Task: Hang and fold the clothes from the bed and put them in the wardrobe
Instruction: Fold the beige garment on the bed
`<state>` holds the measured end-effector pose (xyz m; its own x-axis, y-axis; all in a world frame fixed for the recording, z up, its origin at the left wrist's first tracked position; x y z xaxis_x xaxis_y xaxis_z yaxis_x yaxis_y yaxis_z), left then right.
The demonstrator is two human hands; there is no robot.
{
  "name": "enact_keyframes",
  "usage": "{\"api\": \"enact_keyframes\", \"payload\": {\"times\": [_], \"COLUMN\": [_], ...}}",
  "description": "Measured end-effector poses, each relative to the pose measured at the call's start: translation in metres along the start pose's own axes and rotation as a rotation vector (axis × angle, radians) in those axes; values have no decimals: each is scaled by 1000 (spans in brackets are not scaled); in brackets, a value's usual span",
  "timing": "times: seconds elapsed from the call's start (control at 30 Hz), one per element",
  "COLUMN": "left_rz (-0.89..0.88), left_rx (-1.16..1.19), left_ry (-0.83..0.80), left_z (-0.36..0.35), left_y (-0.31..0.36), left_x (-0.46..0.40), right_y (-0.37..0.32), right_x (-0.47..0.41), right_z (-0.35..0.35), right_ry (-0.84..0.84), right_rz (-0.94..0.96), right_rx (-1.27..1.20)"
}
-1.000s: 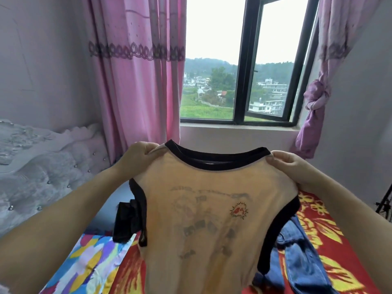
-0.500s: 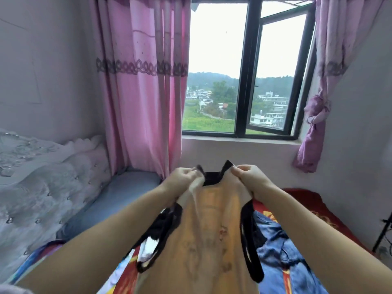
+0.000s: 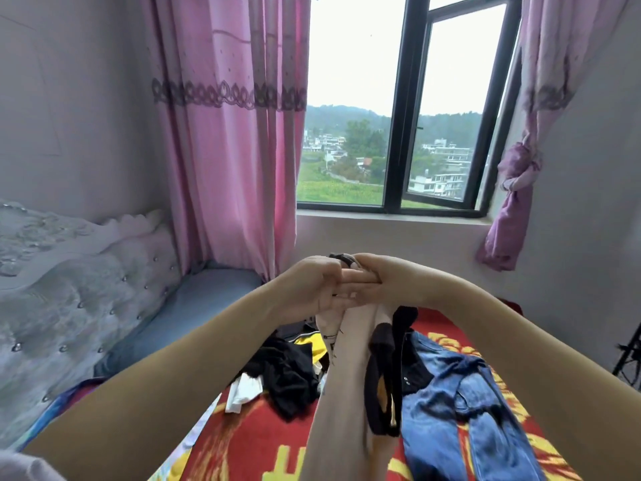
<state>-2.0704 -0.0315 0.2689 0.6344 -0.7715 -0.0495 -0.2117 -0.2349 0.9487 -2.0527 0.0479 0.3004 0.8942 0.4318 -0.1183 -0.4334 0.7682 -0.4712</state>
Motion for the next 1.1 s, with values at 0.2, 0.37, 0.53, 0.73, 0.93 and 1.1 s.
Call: {"api": "enact_keyframes", "payload": {"times": [0.2,0.37,0.53,0.73,0.93,1.1], "left_rz": [-262,-41,-41,-82,-204,-353], "left_rx": [-847,-954,-896,-961,-1112,-1360], "left_ry": [301,140,251,413,422,347], "left_z": [34,-1,-14,3,6,-4], "left_y": [52,-12,-8,-15,13,38], "left_x": [22,14,9,-1,2,7], "right_y": [8,9,23,33,60,99], "right_x": [19,18,21,31,40,45], "right_z": [12,24,21,19,21,9], "right_ry": [-99,-88,-104,-120,-138,42], "right_rz": [16,19,-59,-95,-211,-309], "right_rx": [-310,-462,-352,-340,94,-31]}}
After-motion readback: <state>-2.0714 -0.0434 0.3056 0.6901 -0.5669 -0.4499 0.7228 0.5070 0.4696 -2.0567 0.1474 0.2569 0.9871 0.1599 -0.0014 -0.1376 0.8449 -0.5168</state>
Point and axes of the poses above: each hand's wrist, its own x-axis away from the middle knuckle, its own z-axis out of the back of the hand, y = z × x, the point moved 8 cm from there along -x, towards the middle knuckle, and after that the axes turned 3 degrees about x, right-handed, at the moved point
